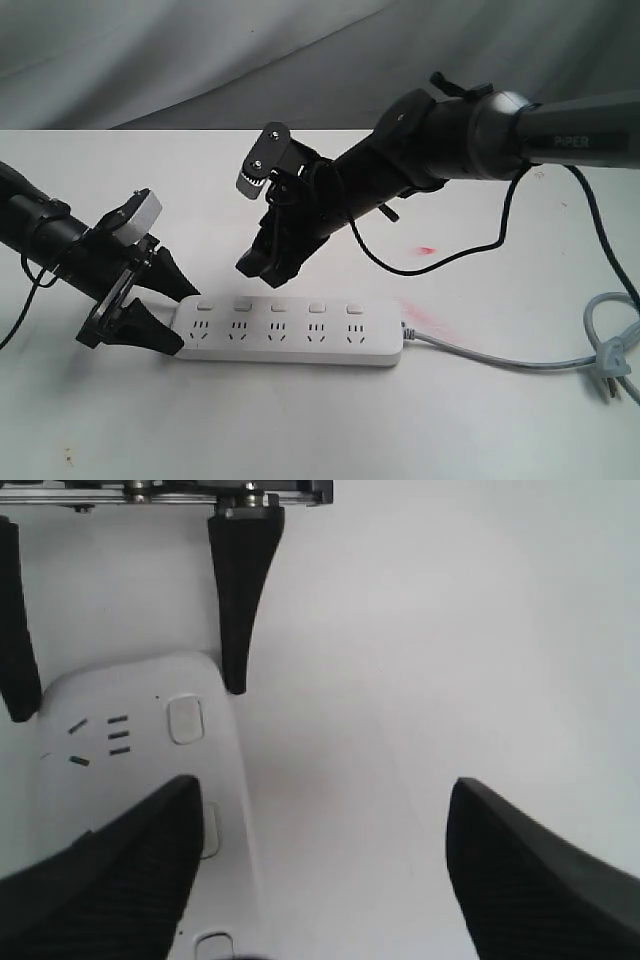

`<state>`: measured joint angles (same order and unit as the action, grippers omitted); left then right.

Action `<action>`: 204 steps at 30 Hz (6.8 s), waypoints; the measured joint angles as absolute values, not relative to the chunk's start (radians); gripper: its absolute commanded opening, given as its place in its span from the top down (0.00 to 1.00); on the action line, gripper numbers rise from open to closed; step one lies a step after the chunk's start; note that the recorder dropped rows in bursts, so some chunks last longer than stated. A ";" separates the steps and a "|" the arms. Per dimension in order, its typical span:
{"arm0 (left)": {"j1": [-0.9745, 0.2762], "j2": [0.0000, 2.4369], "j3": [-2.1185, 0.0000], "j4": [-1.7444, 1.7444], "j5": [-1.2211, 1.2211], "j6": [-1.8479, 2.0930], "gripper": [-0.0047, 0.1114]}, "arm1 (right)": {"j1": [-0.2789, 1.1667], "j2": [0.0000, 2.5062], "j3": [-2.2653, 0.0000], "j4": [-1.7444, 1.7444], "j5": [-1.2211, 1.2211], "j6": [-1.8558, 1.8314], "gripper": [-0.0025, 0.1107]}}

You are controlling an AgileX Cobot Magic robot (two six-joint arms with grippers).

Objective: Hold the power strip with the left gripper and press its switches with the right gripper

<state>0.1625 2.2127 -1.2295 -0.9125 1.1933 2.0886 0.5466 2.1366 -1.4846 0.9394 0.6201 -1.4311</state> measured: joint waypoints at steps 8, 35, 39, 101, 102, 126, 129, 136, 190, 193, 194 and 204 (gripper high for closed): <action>0.163 2.213 -1.230 -0.912 1.193 2.089 0.58 | 0.557 2.137 -1.485 1.064 0.618 -1.639 0.41; 0.163 2.213 -1.230 -0.912 1.193 2.089 0.58 | 0.607 2.291 -1.679 1.055 0.678 -1.553 0.41; 0.163 2.213 -1.230 -0.912 1.193 2.089 0.58 | 0.607 2.327 -1.694 0.974 0.699 -1.497 0.41; 0.163 2.213 -1.230 -0.912 1.193 2.087 0.58 | 0.627 2.380 -1.727 0.868 0.648 -1.352 0.41; 0.163 2.213 -1.230 -0.912 1.193 2.087 0.58 | 0.627 2.380 -1.727 0.860 0.651 -1.347 0.41; 0.163 2.213 -1.230 -0.912 1.191 2.087 0.58 | 0.607 2.257 -1.712 0.852 0.783 -1.450 0.41; 0.163 2.213 -1.230 -0.912 1.191 2.087 0.58 | 0.554 2.258 -1.702 0.857 0.830 -1.451 0.41; 0.163 2.213 -1.230 -0.912 1.191 2.087 0.58 | 0.511 2.258 -1.655 0.871 0.838 -1.474 0.41; 0.163 2.213 -1.230 -0.912 1.191 2.089 0.58 | 0.558 2.311 -1.624 0.844 0.725 -1.409 0.41; 0.163 2.213 -1.230 -0.912 1.191 2.089 0.58 | 0.558 2.311 -1.626 0.834 0.725 -1.402 0.41; 0.163 2.213 -1.230 -0.912 1.191 2.089 0.58 | 0.558 2.311 -1.626 0.832 0.725 -1.398 0.41; 0.163 2.213 -1.230 -0.912 1.191 2.089 0.58 | 0.558 2.307 -1.596 0.832 0.695 -1.387 0.41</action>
<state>0.1625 2.2127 -1.2295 -0.9125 1.1913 2.0885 0.5584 2.3073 -1.5962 0.8320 0.6952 -1.3873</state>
